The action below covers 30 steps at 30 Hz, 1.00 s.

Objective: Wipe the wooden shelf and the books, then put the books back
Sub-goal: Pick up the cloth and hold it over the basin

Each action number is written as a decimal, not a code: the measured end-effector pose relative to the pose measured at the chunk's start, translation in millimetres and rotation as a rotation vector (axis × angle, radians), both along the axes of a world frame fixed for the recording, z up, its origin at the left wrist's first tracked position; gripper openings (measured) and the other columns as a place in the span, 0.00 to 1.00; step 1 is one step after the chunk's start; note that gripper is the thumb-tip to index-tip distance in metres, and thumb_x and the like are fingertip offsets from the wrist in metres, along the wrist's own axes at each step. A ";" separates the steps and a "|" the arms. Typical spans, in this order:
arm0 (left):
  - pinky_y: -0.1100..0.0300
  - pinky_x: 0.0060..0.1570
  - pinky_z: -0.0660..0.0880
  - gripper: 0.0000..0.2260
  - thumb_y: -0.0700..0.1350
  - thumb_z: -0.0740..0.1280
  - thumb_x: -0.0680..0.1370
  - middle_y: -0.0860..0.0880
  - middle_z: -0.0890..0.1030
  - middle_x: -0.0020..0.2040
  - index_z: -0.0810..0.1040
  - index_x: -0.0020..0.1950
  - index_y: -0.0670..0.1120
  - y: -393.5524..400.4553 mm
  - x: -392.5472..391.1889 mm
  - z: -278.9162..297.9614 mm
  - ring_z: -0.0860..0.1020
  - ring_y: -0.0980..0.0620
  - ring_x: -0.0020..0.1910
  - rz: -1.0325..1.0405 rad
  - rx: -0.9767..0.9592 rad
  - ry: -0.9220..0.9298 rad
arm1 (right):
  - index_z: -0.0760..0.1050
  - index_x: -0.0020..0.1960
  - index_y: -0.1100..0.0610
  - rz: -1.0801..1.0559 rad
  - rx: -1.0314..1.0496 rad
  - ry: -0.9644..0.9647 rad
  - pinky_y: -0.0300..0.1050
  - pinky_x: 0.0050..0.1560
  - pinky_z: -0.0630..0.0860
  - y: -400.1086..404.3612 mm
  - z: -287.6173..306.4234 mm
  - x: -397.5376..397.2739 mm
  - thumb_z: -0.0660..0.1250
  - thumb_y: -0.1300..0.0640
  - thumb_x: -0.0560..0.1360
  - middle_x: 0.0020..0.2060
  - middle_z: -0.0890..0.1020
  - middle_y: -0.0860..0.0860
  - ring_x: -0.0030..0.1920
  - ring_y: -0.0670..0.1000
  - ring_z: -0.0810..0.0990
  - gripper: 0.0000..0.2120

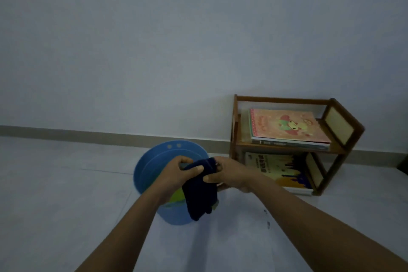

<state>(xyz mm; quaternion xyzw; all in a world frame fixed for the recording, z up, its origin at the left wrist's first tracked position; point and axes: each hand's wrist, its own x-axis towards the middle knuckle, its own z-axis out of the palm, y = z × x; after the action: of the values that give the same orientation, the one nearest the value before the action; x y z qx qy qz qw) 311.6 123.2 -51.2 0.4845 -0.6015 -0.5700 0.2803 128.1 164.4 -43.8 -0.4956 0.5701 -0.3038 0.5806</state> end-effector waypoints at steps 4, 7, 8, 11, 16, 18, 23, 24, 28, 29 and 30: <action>0.58 0.37 0.76 0.17 0.51 0.75 0.71 0.44 0.82 0.44 0.76 0.49 0.40 -6.4 32.5 -38.4 0.80 0.49 0.42 0.149 -0.082 -0.252 | 0.75 0.61 0.53 0.037 0.039 0.202 0.54 0.55 0.80 -19.3 -38.6 40.3 0.70 0.56 0.73 0.55 0.81 0.55 0.54 0.54 0.80 0.17; 0.55 0.41 0.77 0.14 0.52 0.72 0.73 0.45 0.82 0.42 0.77 0.46 0.42 -10.1 39.0 -65.4 0.81 0.47 0.43 0.176 -0.113 -0.277 | 0.76 0.58 0.54 0.045 -0.029 0.418 0.51 0.55 0.79 -32.2 -58.9 57.0 0.70 0.51 0.72 0.53 0.81 0.54 0.52 0.54 0.80 0.16; 0.57 0.40 0.76 0.13 0.52 0.72 0.73 0.47 0.82 0.41 0.77 0.46 0.43 -12.5 39.2 -70.0 0.80 0.48 0.43 0.185 -0.129 -0.282 | 0.76 0.57 0.53 0.038 -0.054 0.457 0.49 0.53 0.79 -34.6 -62.1 59.1 0.70 0.50 0.72 0.52 0.81 0.54 0.52 0.53 0.79 0.16; 0.63 0.41 0.74 0.10 0.54 0.69 0.75 0.54 0.79 0.43 0.76 0.48 0.49 -18.3 36.1 -77.8 0.78 0.53 0.44 0.156 -0.279 -0.385 | 0.72 0.58 0.54 0.033 -0.107 0.564 0.44 0.42 0.75 -37.7 -71.3 58.0 0.68 0.48 0.73 0.49 0.79 0.52 0.49 0.52 0.78 0.17; 0.57 0.56 0.70 0.18 0.62 0.62 0.75 0.56 0.74 0.55 0.73 0.60 0.55 6.5 40.4 -90.4 0.73 0.56 0.54 -0.041 -0.699 -0.574 | 0.66 0.64 0.53 0.015 -0.287 0.778 0.51 0.57 0.73 -28.1 -79.5 56.5 0.65 0.48 0.75 0.57 0.75 0.54 0.57 0.54 0.73 0.21; 0.57 0.59 0.70 0.24 0.63 0.63 0.74 0.55 0.74 0.61 0.70 0.67 0.55 12.2 44.0 -95.9 0.72 0.54 0.59 -0.188 -0.709 -0.655 | 0.69 0.65 0.52 0.158 -0.408 0.799 0.51 0.61 0.70 -27.8 -71.5 56.6 0.65 0.52 0.74 0.60 0.73 0.52 0.60 0.54 0.71 0.20; 0.62 0.50 0.75 0.20 0.51 0.73 0.69 0.56 0.78 0.52 0.76 0.59 0.49 4.7 39.6 -101.0 0.75 0.58 0.49 -0.148 -0.680 -0.608 | 0.69 0.63 0.49 0.487 -0.315 0.732 0.46 0.55 0.77 -33.0 -71.1 62.2 0.74 0.52 0.67 0.56 0.78 0.49 0.54 0.50 0.76 0.27; 0.63 0.47 0.76 0.17 0.49 0.74 0.69 0.57 0.79 0.49 0.77 0.55 0.49 3.3 37.8 -102.2 0.76 0.60 0.46 -0.139 -0.665 -0.593 | 0.70 0.62 0.51 0.486 -0.307 0.793 0.46 0.53 0.77 -35.2 -74.7 63.2 0.74 0.53 0.68 0.55 0.78 0.50 0.53 0.51 0.77 0.25; 0.69 0.44 0.72 0.14 0.49 0.73 0.72 0.53 0.82 0.50 0.78 0.57 0.49 1.0 32.3 -109.7 0.78 0.58 0.46 -0.098 -0.591 -0.642 | 0.73 0.60 0.55 0.508 -0.265 0.925 0.47 0.49 0.77 -41.1 -81.4 70.4 0.71 0.56 0.72 0.52 0.80 0.53 0.49 0.54 0.79 0.17; 0.66 0.46 0.75 0.15 0.50 0.72 0.73 0.52 0.82 0.51 0.78 0.58 0.49 0.6 32.1 -113.4 0.79 0.55 0.48 -0.083 -0.575 -0.662 | 0.73 0.60 0.56 0.514 -0.268 0.955 0.47 0.49 0.77 -41.3 -82.9 72.6 0.70 0.56 0.73 0.52 0.80 0.54 0.49 0.55 0.79 0.16; 0.62 0.48 0.77 0.16 0.51 0.71 0.74 0.51 0.82 0.53 0.77 0.59 0.49 -0.2 31.0 -115.4 0.80 0.54 0.49 -0.080 -0.565 -0.697 | 0.73 0.60 0.57 0.520 -0.276 0.988 0.47 0.49 0.76 -40.9 -83.6 73.7 0.69 0.57 0.74 0.53 0.80 0.54 0.50 0.55 0.79 0.16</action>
<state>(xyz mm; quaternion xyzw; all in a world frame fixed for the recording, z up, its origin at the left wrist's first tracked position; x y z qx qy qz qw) 342.6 123.0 -166.6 0.5285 -0.8102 -0.1964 0.1600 201.8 123.5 -127.4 -0.7736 0.5883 0.0449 0.2311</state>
